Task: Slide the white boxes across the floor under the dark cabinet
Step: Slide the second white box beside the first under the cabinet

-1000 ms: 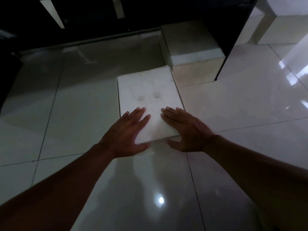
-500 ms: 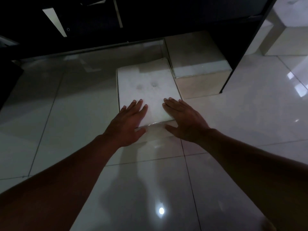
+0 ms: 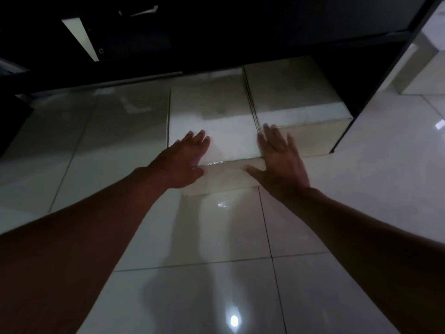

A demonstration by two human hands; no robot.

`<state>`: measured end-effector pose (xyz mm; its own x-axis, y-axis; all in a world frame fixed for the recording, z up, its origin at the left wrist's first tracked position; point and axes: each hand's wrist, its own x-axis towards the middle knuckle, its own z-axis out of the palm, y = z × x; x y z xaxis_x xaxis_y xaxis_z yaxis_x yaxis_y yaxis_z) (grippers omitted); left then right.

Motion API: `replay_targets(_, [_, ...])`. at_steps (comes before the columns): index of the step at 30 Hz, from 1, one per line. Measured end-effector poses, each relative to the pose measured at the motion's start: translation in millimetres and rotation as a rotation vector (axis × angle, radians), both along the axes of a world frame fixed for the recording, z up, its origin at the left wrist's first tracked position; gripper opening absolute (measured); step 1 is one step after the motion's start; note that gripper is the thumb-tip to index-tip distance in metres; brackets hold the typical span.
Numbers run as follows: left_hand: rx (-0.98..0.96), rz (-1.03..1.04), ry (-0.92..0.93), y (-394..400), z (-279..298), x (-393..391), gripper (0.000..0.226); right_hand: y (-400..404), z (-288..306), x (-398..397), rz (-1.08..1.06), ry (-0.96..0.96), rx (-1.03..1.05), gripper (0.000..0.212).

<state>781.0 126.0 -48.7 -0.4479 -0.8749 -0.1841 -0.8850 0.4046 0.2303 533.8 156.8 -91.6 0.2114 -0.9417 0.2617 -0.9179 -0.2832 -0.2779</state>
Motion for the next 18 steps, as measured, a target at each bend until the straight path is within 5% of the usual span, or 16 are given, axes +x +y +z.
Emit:
replay_targets(10, [-0.125,0.095,0.020,-32,-24,-14,0.079,-49,-3,-18,-0.064,0.059,0.013,0.105])
replay_targets(18, [-0.178,0.088,-0.006,-63,-28,-15,0.078,-60,-14,-17,-0.104,-0.017,-0.100,0.079])
